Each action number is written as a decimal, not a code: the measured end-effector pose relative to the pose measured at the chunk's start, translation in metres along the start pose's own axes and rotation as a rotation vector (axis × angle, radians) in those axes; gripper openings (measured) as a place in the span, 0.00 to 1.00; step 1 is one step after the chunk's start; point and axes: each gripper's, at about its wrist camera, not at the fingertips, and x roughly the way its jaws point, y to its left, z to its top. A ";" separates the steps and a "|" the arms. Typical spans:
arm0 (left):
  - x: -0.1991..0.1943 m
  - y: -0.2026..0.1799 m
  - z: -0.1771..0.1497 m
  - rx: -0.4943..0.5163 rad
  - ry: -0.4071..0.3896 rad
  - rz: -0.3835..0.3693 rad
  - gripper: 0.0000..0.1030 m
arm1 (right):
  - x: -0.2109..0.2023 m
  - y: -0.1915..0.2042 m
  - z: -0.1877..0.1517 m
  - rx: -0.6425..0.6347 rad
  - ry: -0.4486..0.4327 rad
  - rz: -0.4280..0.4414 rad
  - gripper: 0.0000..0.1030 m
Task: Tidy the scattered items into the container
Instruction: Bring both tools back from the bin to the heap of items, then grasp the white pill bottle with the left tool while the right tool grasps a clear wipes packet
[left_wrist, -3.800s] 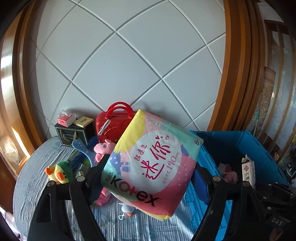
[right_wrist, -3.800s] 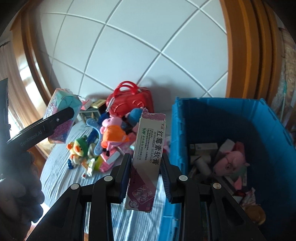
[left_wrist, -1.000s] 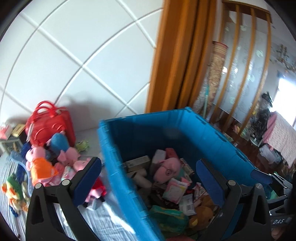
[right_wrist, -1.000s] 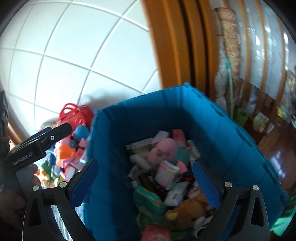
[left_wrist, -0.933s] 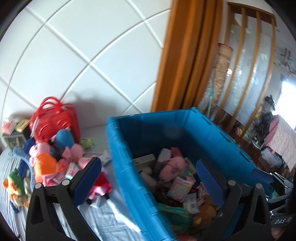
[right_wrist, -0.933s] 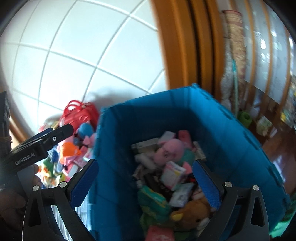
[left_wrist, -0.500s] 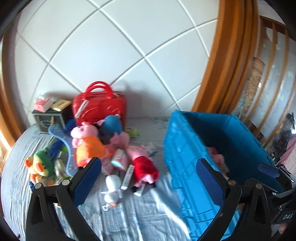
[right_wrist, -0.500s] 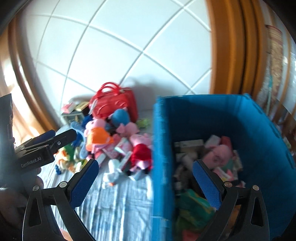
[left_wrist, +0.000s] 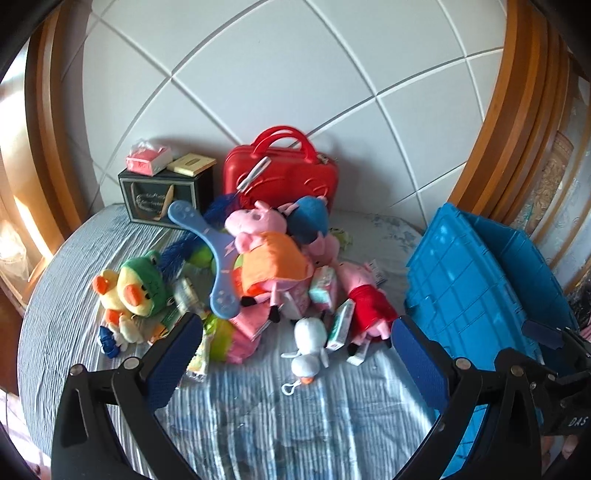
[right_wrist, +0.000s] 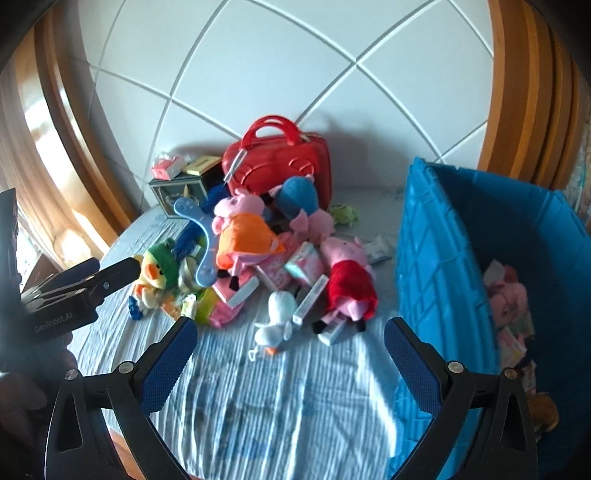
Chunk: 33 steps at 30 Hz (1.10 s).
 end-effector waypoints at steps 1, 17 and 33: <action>0.003 0.006 -0.003 0.002 0.008 0.005 1.00 | 0.007 0.005 -0.002 0.001 0.009 -0.002 1.00; 0.123 0.167 -0.108 -0.043 0.244 0.163 1.00 | 0.161 0.067 -0.062 -0.004 0.212 -0.019 1.00; 0.238 0.216 -0.163 0.124 0.303 0.095 0.40 | 0.293 0.149 -0.084 -0.027 0.321 -0.006 1.00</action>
